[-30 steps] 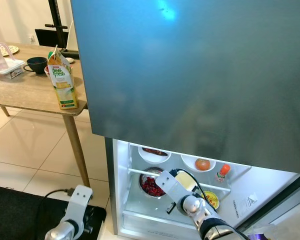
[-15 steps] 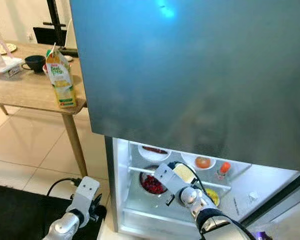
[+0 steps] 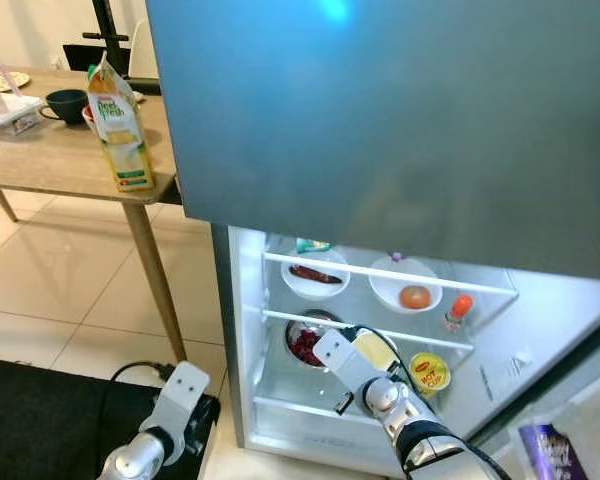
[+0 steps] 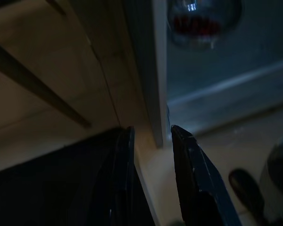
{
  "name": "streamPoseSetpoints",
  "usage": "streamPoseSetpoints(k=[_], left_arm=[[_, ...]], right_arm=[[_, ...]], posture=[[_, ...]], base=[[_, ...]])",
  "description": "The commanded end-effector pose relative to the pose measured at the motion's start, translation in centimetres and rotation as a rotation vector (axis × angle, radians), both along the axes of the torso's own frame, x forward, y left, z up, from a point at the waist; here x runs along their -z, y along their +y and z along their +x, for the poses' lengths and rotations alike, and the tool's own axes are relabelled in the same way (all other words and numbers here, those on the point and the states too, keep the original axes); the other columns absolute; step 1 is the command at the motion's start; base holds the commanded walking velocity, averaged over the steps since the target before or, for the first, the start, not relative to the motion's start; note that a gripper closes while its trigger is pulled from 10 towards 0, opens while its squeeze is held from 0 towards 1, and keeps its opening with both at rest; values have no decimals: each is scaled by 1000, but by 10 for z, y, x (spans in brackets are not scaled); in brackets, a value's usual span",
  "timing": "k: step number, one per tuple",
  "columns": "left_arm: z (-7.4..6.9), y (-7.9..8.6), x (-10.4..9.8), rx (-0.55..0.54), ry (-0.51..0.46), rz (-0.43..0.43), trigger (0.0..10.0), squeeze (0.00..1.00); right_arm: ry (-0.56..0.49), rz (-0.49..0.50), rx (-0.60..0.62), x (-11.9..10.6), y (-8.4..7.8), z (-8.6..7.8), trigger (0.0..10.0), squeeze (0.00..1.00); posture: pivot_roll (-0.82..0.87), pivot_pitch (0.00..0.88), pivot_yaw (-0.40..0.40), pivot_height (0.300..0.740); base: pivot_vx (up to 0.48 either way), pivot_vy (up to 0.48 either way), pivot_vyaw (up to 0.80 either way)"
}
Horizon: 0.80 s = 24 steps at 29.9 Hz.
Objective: Restocking fridge
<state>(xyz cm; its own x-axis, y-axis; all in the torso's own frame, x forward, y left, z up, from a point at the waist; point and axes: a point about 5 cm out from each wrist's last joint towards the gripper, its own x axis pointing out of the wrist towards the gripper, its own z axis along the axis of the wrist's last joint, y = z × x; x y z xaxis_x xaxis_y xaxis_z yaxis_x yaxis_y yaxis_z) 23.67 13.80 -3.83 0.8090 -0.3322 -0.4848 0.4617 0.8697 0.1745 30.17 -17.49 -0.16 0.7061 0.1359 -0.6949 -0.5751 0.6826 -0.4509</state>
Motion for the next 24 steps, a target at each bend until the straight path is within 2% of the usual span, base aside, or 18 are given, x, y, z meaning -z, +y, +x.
streamPoseSetpoints(k=[1, 9, 13, 15, 17, 18, 19, 21, 22, 23, 24], left_arm=[[-10, -3, 7, 24, 31, 17, 10000, 0], [-17, -3, 11, 48, 44, 27, 10000, 0], [-28, -14, 15, 152, 76, -1, 10000, 0], [-28, -16, 15, 167, 80, -17, 10000, 0], [-28, -23, 12, 217, 84, -77, 10000, 0], [-28, -23, 12, 217, 84, -77, 10000, 0], [-28, -32, 8, 286, 85, -140, 10000, 0], [-30, -43, 4, 373, 84, -201, 10000, 0], [-30, -43, 4, 373, 84, -201, 10000, 0], [-30, -52, -2, 452, 71, -240, 10000, 0], [-29, -55, -5, 478, 64, -262, 10000, 0]], right_arm=[[3, 0, 9, 2, -1, -2, 10000, 0], [24, -28, 15, 5, -3, -5, 10000, 0], [56, -39, 12, 10, -5, -10, 10000, 0], [58, -37, 15, 10, -5, -10, 10000, 0], [59, -36, 17, 10, -6, -10, 10000, 0], [59, -36, 17, 10, -6, -10, 10000, 0], [60, -37, 20, 10, -6, -10, 10000, 0], [61, -40, 23, 9, -7, -9, 10000, 0], [61, -40, 23, 9, -7, -9, 10000, 0], [61, -41, 25, 8, -8, -8, 10000, 0], [61, -42, 26, 7, -8, -8, 10000, 0]], posture=[[-88, 61, -26, 645], [-78, 57, -25, 645], [-76, 49, -20, 645], [-76, 49, -20, 645], [-74, 51, -21, 645], [-74, 51, -21, 645], [-71, 53, -22, 645], [-70, 54, -23, 645], [-70, 54, -23, 645], [-70, 54, -23, 645], [-72, 56, -20, 645]], base=[[0, 0, 0], [0, 0, 0], [0, 0, 0], [0, 0, 0], [0, 0, 0], [0, 0, 0], [0, 0, 0], [0, 0, 0], [0, 0, 0], [0, 0, 0], [0, 0, 0]])
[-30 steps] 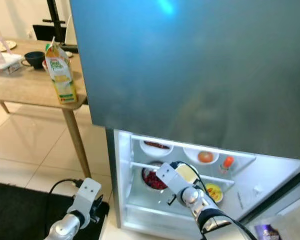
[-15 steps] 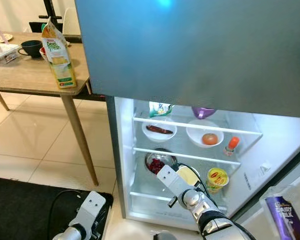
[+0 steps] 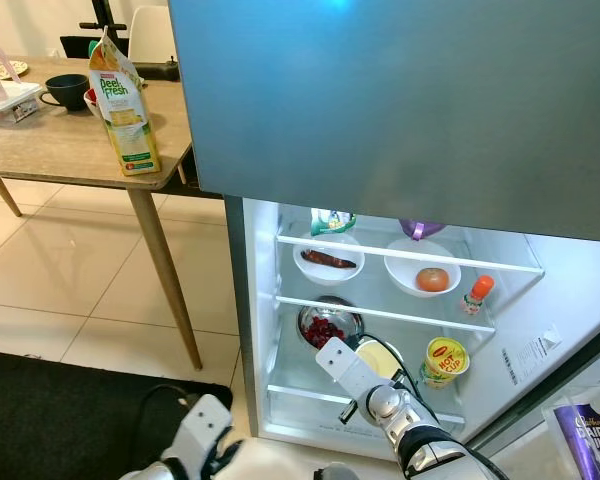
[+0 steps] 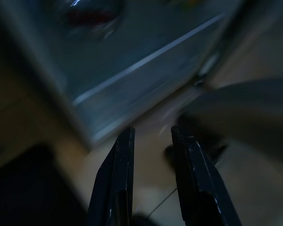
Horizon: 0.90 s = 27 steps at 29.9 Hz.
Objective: Restocking fridge
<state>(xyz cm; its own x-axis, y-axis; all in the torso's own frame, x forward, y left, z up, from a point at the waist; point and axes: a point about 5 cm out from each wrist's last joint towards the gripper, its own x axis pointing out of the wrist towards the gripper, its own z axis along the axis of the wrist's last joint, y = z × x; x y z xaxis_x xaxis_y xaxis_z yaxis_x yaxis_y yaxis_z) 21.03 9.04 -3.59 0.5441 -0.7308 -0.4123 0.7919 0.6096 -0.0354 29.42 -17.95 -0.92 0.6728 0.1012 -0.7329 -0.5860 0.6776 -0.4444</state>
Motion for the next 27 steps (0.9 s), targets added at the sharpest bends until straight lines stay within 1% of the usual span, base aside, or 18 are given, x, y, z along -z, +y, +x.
streamPoseSetpoints(k=[1, 2, 5, 6, 9, 11, 13, 14, 15, 16, 17, 18, 19, 21, 22, 24, 25, 27], left_arm=[[-3, -8, -3, 45, 0, -43, 10000, 0], [-1, -9, -6, 60, -6, -60, 10000, 0], [13, -11, -23, 83, -20, -159, 10000, 0], [13, -11, -23, 83, -20, -159, 10000, 0], [20, -9, -36, 131, -14, -225, 10000, 0], [23, -4, -41, 172, -8, -228, 10000, 0], [23, -3, -40, 174, -4, -218, 10000, 0], [21, 0, -36, 169, 12, -206, 10000, 0], [12, 7, -19, 132, 74, -150, 10000, 0], [6, 11, -11, 104, 110, -121, 10000, 0], [6, 11, -11, 104, 110, -121, 10000, 0], [-3, 18, 1, 51, 159, -83, 10000, 0], [-3, 18, 1, 51, 159, -83, 10000, 0], [-11, 29, 11, -23, 207, -40, 10000, 0], [-11, 29, 11, -23, 207, -40, 10000, 0], [-23, 47, 25, -146, 284, 28, 10000, 0], [-23, 47, 25, -146, 284, 28, 10000, 0], [-32, 68, 34, -278, 339, 80, 10000, 0]], right_arm=[[11, -9, 9, 0, -4, 0, 10000, 0], [11, -10, 10, 0, -4, 0, 10000, 0], [12, -10, 14, -1, -4, 1, 10000, 0], [12, -10, 14, -1, -4, 1, 10000, 0], [15, -10, 14, -1, -4, 1, 10000, 0], [17, -11, 14, -1, -4, 1, 10000, 0], [18, -12, 14, -1, -4, 0, 10000, 0], [19, -14, 14, 0, -4, 0, 10000, 0], [21, -15, 17, 0, -4, 0, 10000, 0], [21, -16, 18, 0, -4, 0, 10000, 0], [21, -16, 18, 0, -4, 0, 10000, 0], [21, -18, 21, 0, -5, 0, 10000, 0], [21, -18, 21, 0, -5, 0, 10000, 0], [21, -19, 25, 0, -5, -1, 10000, 0], [21, -19, 25, 0, -5, -1, 10000, 0], [21, -24, 31, 1, -6, -1, 10000, 0], [21, -24, 31, 1, -6, -1, 10000, 0], [21, -25, 37, 1, -8, -1, 10000, 0]], posture=[[-72, 56, -20, 645], [-72, 56, -20, 645], [-72, 56, -20, 645], [-72, 56, -20, 645], [-72, 56, -20, 645], [-72, 56, -20, 645], [-72, 56, -20, 645], [-72, 56, -20, 645], [-66, 58, -19, 645], [-66, 58, -19, 645], [-66, 58, -19, 645], [-66, 58, -19, 645], [-66, 58, -19, 645], [-68, 59, -16, 645], [-68, 59, -16, 645], [-67, 59, -15, 645], [-67, 59, -15, 645], [-70, 58, -13, 645]], base=[[0, 0, 0], [0, 0, 0], [0, 0, 0], [0, 0, 0], [0, 0, 0], [0, 0, 0], [0, 0, 0], [0, 0, 0], [0, 0, 0], [0, 0, 0], [0, 0, 0], [0, 0, 0], [0, 0, 0], [0, 0, 0], [0, 0, 0], [0, 0, 0], [0, 0, 0], [0, 0, 0]])
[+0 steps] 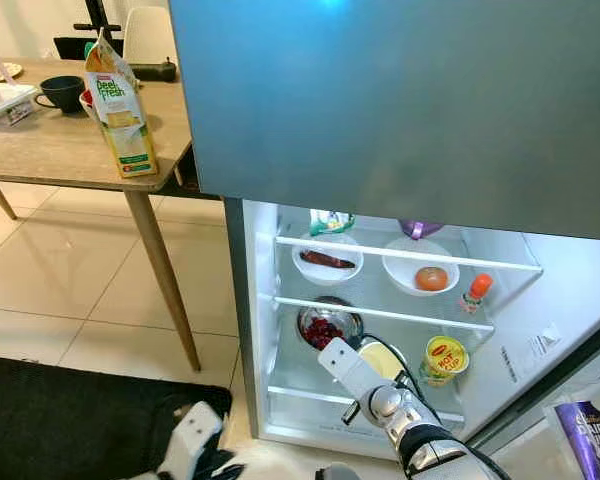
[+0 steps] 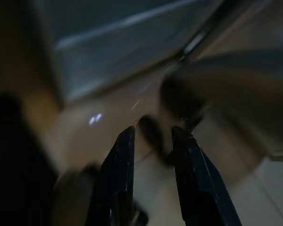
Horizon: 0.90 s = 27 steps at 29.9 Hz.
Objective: Restocking fridge
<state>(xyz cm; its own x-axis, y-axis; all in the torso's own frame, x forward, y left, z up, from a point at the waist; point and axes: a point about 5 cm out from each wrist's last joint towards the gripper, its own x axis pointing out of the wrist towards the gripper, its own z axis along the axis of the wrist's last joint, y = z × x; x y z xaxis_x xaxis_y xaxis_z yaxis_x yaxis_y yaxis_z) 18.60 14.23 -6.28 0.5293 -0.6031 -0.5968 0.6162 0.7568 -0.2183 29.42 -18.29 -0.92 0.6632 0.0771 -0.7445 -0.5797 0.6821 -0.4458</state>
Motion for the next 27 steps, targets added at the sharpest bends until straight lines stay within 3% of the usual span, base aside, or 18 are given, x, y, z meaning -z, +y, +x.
streamPoseSetpoints(k=[1, 2, 4, 5, 8, 9, 10, 11, 12, 13, 16, 19, 20, 21, 22, 23, 27], left_arm=[[-10, 26, 9, -131, 61, 76, 10000, 0], [-11, 32, 9, -167, 66, 93, 10000, 0], [-9, 60, 8, -301, 65, 154, 10000, 0], [-9, 60, 8, -301, 65, 154, 10000, 0], [-3, 119, -6, -542, 16, 280, 10000, 0], [-3, 119, -6, -542, 16, 280, 10000, 0], [-1, 141, -15, -621, -12, 322, 10000, 0], [-1, 141, -15, -621, -12, 322, 10000, 0], [2, 159, -24, -678, -40, 362, 10000, 0], [2, 159, -24, -678, -40, 362, 10000, 0], [15, 207, -60, -827, -165, 468, 10000, 0], [18, 214, -67, -850, -190, 482, 10000, 0], [28, 222, -81, -867, -246, 479, 10000, 0], [28, 222, -81, -867, -246, 479, 10000, 0], [54, 229, -113, -871, -380, 455, 10000, 0], [67, 229, -128, -864, -445, 439, 10000, 0], [78, 221, -135, -831, -494, 398, 10000, 0]], right_arm=[[5, -10, 19, 1, -4, -1, 10000, 0], [4, -10, 20, 1, -5, -1, 10000, 0], [3, -11, 24, 0, -5, -1, 10000, 0], [3, -11, 24, 0, -5, -1, 10000, 0], [1, -13, 31, 0, -6, -1, 10000, 0], [1, -13, 31, 0, -6, -1, 10000, 0], [1, -14, 33, 0, -7, -1, 10000, 0], [1, -14, 33, 0, -7, -1, 10000, 0], [0, -15, 35, 0, -7, -1, 10000, 0], [0, -15, 35, 0, -7, -1, 10000, 0], [-1, -16, 42, 0, -8, -1, 10000, 0], [-1, -16, 44, 0, -8, -1, 10000, 0], [-2, -16, 47, 0, -8, -1, 10000, 0], [-2, -16, 47, 0, -8, -1, 10000, 0], [-1, -21, 54, 0, -9, -1, 10000, 0], [1, -27, 58, 1, -10, -2, 10000, 0], [2, -33, 64, 1, -11, -2, 10000, 0]], posture=[[-70, 58, -13, 645], [-70, 58, -13, 645], [-68, 58, -10, 645], [-68, 58, -10, 645], [-65, 57, -10, 645], [-65, 57, -10, 645], [-61, 57, -10, 645], [-61, 57, -10, 645], [-59, 57, -11, 645], [-59, 57, -11, 645], [-58, 56, -11, 645], [-58, 56, -11, 645], [-58, 56, -11, 645], [-58, 56, -11, 645], [-58, 56, -11, 645], [-58, 56, -11, 645], [-59, 58, -5, 640]], base=[[0, 0, 0], [0, 0, 0], [0, 0, 0], [0, 0, 0], [0, 0, 0], [0, 0, 0], [0, 0, 0], [0, 0, 0], [0, 0, 0], [0, 0, 0], [0, 0, 0], [0, 0, 0], [0, 0, 0], [0, 0, 0], [0, 0, 0], [0, 0, 0], [0, 0, 0]])
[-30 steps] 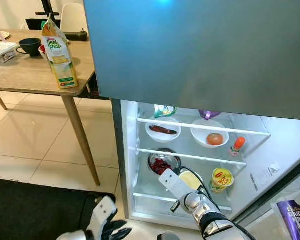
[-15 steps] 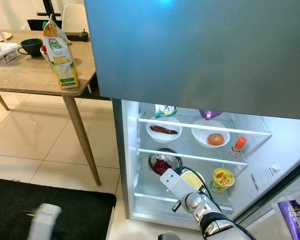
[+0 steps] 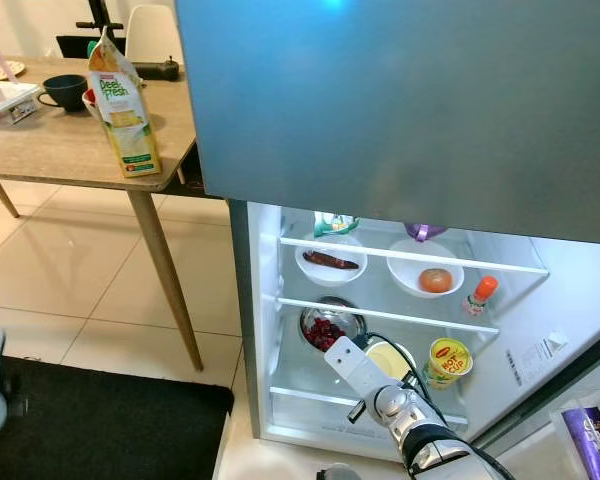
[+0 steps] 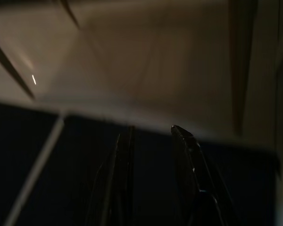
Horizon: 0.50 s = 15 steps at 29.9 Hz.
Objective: Restocking fridge
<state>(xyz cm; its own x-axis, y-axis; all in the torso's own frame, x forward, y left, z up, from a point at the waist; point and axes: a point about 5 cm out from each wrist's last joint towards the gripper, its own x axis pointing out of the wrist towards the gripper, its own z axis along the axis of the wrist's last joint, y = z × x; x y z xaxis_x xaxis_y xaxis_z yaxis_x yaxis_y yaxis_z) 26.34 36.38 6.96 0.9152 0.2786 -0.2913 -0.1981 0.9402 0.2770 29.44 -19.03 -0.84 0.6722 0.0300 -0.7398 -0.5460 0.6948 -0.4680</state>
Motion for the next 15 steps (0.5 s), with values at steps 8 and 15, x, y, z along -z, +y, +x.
streamPoseSetpoints(k=[8, 15], left_arm=[[51, -96, -22, 485, -218, -106, 10000, 0], [52, -173, -19, 852, -231, -247, 10000, 0]], right_arm=[[8, -3, 55, 3, -7, -4, 10000, 0], [-5, -4, 61, -1, -10, -1, 10000, 0]], posture=[[-63, 61, -9, 605], [-64, 59, -9, 580]], base=[[0, 0, 0], [0, 0, 0]])
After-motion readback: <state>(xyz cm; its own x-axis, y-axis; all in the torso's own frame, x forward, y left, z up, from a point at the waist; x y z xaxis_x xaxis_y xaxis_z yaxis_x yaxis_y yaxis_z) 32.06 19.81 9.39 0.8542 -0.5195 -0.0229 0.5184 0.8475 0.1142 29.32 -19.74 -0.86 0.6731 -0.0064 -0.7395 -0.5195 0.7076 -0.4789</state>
